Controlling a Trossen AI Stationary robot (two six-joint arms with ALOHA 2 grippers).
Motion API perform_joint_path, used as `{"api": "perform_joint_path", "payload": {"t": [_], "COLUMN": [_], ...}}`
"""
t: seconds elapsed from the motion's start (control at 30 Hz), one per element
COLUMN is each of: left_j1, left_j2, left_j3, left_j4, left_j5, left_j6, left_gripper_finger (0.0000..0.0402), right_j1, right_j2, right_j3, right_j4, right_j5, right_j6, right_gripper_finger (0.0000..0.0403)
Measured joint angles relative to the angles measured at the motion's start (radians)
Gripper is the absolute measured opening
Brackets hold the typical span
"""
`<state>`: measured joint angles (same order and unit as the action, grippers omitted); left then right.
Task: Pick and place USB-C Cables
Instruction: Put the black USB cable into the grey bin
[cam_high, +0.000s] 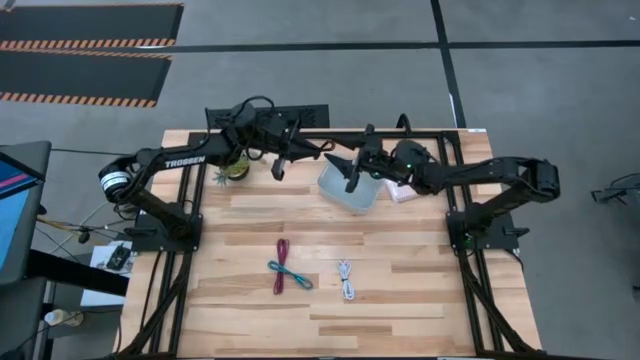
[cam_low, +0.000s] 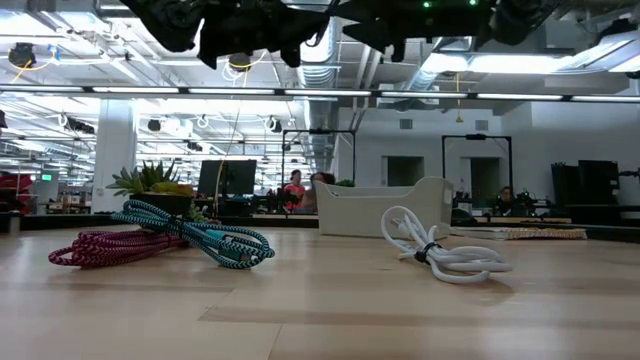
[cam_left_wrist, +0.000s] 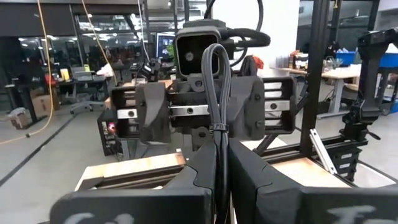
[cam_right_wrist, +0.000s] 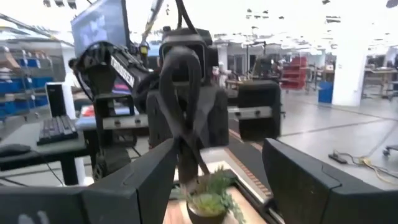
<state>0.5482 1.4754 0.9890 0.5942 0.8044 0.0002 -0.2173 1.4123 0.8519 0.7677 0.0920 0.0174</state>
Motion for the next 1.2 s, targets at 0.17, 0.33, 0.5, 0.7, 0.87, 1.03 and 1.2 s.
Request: {"api": "perform_joint_path", "payload": {"t": [0.17, 0.33, 0.5, 0.7, 0.87, 1.03, 1.2], "left_j1": [0.001, 0.0, 0.0, 0.0, -0.008, -0.012, -0.012], "left_j2": [0.0, 0.0, 0.0, 0.0, 0.0, 0.0, -0.001], "left_j3": [0.0, 0.0, 0.0, 0.0, 0.0, 0.0, -0.001], "left_j4": [0.0, -0.001, -0.006, -0.005, -0.006, -0.006, -0.006], "left_j5": [0.0, -0.002, -0.005, -0.006, -0.028, -0.031, -0.033], "left_j6": [-0.008, -0.008, -0.005, -0.009, -0.001, 0.003, 0.002], "left_gripper_finger": [0.0006, 0.0006, 0.0006, 0.0006, 0.0006, 0.0006, 0.0006], "right_j1": [0.001, 0.001, 0.007, 0.006, 0.003, -0.009, -0.009], "right_j2": [0.044, 0.049, 0.037, 0.036, 0.036, 0.036, 0.036], "right_j3": [0.037, 0.057, 0.065, 0.066, 0.066, 0.066, 0.065], "right_j4": [-0.006, -0.003, -0.004, -0.004, -0.004, -0.006, -0.017], "right_j5": [-0.018, -0.019, -0.024, -0.022, -0.017, -0.015, -0.015], "right_j6": [-0.002, 0.0, 0.0, 0.001, 0.008, 0.037, 0.039], "right_gripper_finger": [0.0265, 0.0265, 0.0265, 0.0265, 0.0265, 0.0249, 0.0184]}}
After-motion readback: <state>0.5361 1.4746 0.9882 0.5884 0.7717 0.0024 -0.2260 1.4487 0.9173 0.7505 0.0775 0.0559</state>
